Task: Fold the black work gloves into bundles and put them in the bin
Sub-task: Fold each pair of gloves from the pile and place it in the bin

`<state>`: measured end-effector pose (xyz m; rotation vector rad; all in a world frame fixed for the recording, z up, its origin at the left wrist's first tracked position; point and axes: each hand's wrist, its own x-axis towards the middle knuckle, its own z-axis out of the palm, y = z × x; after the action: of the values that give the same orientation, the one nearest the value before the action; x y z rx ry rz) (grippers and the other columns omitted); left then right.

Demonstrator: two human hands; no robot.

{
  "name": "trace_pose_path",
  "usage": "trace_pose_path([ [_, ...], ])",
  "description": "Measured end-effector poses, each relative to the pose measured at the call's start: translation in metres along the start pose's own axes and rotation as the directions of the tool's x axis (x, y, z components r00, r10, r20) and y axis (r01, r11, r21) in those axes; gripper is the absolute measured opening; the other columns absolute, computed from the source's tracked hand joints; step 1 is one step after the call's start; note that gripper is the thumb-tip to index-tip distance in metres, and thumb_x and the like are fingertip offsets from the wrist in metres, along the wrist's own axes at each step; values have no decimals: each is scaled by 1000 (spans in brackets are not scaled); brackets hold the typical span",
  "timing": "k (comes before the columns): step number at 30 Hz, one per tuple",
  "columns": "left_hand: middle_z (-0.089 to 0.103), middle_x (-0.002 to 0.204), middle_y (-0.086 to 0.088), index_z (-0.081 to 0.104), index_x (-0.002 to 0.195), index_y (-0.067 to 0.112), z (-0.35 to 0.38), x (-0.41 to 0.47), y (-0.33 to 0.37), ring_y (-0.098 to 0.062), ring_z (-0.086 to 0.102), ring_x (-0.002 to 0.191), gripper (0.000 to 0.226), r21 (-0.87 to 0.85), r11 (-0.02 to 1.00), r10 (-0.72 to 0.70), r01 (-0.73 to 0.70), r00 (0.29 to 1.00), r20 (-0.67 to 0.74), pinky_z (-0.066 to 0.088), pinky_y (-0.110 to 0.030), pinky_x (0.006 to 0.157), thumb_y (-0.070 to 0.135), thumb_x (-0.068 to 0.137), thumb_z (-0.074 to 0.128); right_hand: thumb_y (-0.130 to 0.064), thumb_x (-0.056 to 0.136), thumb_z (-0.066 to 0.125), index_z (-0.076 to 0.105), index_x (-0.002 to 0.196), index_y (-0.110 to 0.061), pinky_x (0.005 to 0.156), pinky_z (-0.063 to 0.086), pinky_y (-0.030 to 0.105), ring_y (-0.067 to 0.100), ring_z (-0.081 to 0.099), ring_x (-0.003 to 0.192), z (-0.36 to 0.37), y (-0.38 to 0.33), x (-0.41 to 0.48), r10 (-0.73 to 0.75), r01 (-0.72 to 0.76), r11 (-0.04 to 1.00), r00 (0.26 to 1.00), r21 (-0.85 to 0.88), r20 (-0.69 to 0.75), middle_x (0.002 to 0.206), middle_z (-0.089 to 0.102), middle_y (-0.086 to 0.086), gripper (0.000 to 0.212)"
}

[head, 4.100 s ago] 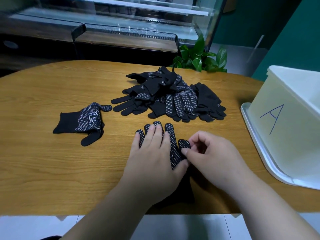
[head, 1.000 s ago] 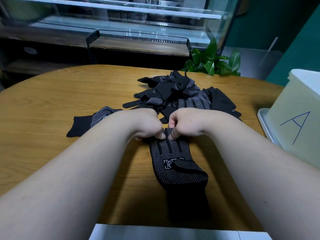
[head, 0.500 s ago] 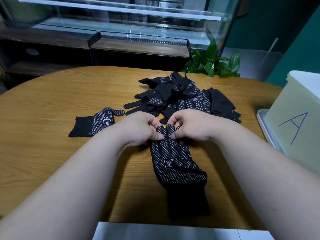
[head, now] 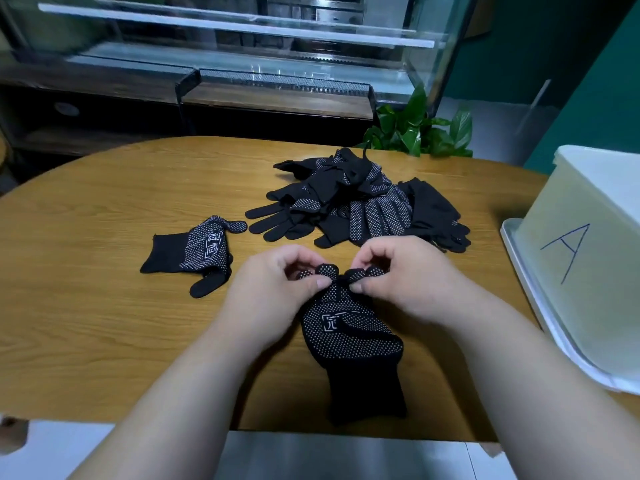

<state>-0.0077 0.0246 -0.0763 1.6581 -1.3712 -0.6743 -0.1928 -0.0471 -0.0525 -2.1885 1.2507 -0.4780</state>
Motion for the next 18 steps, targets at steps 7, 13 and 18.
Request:
trace_pose_path([
  [7,67,86,25,74,83,36,5,-27,-9,7,60,89,16,156,937,302,-312,950,80,43,-9,79,22,78,82,-10,79,77,65,76,-40,76,39,13,-1,55,89,9,8,-43,-169,162,984,981,-78,-91,88,60,-18,33],
  [13,65,94,21,71,94,31,10,-37,-14,6,56,89,17,170,856,463,-489,870,168,41,-7,83,38,81,62,-14,82,70,72,92,-34,76,34,9,-5,47,91,20,16,-63,-211,196,961,976,-196,-56,94,57,-21,22],
  [18,66,90,18,68,95,32,10,-41,-20,1,55,88,17,201,807,504,-555,825,254,36,-1,82,35,81,59,-17,77,64,71,90,-32,77,33,3,0,50,92,29,21,-77,-222,192,954,969,-231,-111,91,58,-19,22],
])
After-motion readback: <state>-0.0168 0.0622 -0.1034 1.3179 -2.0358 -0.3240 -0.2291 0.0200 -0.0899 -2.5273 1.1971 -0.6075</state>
